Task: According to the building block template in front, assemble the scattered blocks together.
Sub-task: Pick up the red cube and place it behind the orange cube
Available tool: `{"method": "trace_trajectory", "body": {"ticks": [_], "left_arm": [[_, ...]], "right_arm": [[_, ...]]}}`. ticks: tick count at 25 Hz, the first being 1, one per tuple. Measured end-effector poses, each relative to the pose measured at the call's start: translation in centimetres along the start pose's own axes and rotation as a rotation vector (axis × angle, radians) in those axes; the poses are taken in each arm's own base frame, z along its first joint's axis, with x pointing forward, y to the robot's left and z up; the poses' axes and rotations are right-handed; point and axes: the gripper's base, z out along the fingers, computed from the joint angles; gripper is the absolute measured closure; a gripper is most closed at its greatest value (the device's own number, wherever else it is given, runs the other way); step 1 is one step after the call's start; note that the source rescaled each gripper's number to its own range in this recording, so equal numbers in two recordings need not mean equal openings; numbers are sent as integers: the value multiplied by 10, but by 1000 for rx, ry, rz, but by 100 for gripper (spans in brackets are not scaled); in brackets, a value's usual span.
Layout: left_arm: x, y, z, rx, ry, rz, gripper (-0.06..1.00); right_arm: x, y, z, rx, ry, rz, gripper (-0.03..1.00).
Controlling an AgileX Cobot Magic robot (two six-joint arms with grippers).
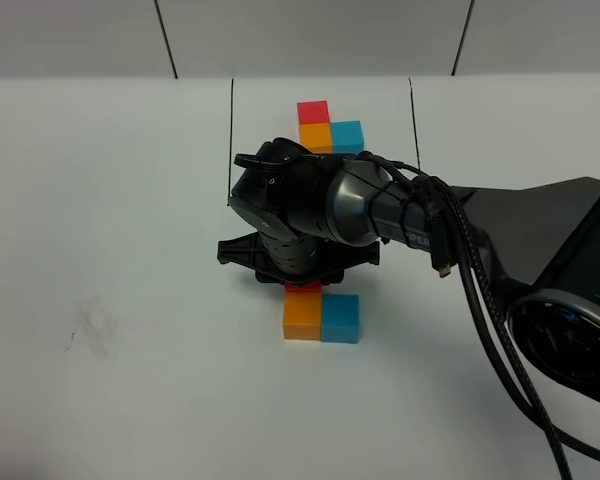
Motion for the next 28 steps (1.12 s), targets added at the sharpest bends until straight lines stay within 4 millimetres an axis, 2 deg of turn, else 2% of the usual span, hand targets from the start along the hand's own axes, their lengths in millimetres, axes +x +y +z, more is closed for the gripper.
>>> {"method": "trace_trajectory", "body": {"ticks": [6,24,26,28], "left_arm": [[0,0,0,0,0,0,11],[0,0,0,0,0,0,11],[0,0,0,0,0,0,11],[0,0,0,0,0,0,11]], "right_arm": [[2,1,7,10,8,16,53],[3,2,6,7,37,47,53],[3,1,6,16,38,37,47],[2,-1,6,33,29,12,35]]}}
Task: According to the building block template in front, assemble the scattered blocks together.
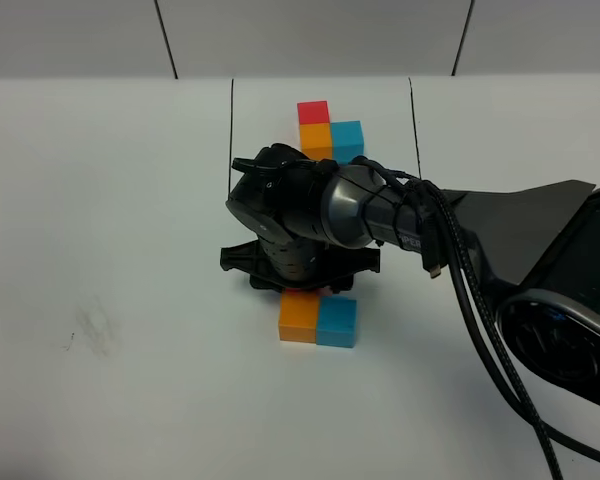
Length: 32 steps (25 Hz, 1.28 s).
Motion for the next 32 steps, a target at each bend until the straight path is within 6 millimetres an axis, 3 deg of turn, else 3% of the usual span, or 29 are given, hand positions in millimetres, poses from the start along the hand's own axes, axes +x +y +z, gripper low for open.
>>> {"method": "trace_trajectory", "body": {"ticks": [5,10,13,16,19,22,26,28,30,32], "left_arm": [[0,0,0,0,0,1,11],[0,0,0,0,0,1,11],[0,0,0,0,0,1,11],[0,0,0,0,0,2,11],[0,0,0,0,0,2,11],[0,0,0,0,0,2,11],[0,0,0,0,0,2,11],[0,0,0,0,0,2,11],[0,0,0,0,0,2,11],[0,0,0,0,0,2,11]], "right_arm": [[-15,-8,-28,32,-126,-81,3],[-40,-28,-85,76,-347,-126,-3],[-63,-56,-128,123,-492,-129,-3],[-92,-105,-179,209,-621,-158,-3],[-114,-177,-236,270,-718,-128,-3],[-118,-253,-284,317,-775,-59,-3],[-96,-344,-330,367,-763,39,-3],[-77,-378,-343,394,-706,50,-3],[-57,-403,-351,418,-622,15,-3],[-39,-414,-358,394,-598,-38,-3]]}}
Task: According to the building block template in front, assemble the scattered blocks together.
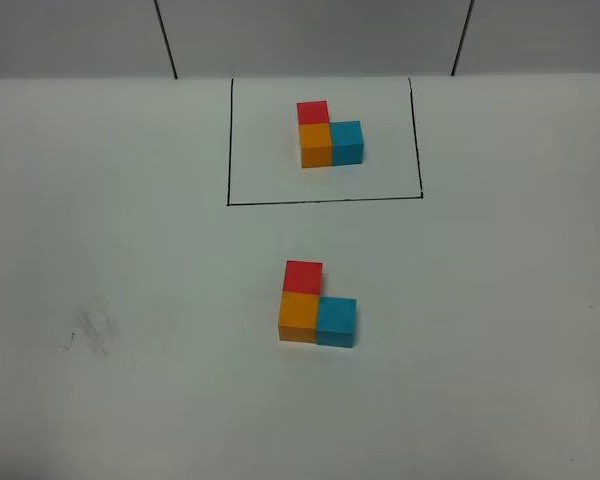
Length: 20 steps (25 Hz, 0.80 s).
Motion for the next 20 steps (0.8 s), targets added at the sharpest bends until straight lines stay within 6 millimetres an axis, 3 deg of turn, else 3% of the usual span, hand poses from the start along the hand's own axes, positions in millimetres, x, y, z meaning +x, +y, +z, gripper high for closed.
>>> {"method": "trace_trajectory", "body": {"ticks": [6,12,16,20], "left_arm": [[0,0,0,0,0,0,11],[0,0,0,0,0,0,11],[0,0,0,0,0,0,11],[0,0,0,0,1,0,11]], "right_arm": [[48,-7,-44,-96,-31,6,-3],[121,4,-99,-187,-151,37,-1],[166,13,-120,-280,-292,-6,5],[208,19,-124,-319,-342,-12,6]]}}
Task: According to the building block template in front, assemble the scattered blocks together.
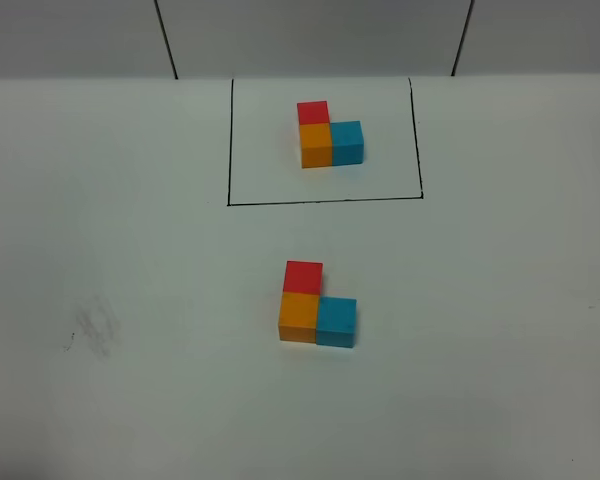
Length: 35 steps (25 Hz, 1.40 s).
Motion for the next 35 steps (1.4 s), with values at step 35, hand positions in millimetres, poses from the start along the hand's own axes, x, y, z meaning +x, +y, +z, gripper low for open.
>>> {"method": "trace_trajectory", "body": {"ticks": [35], "left_arm": [[0,0,0,0,0,0,11]], "right_arm": [[113,38,48,-106,79,118,15]]}}
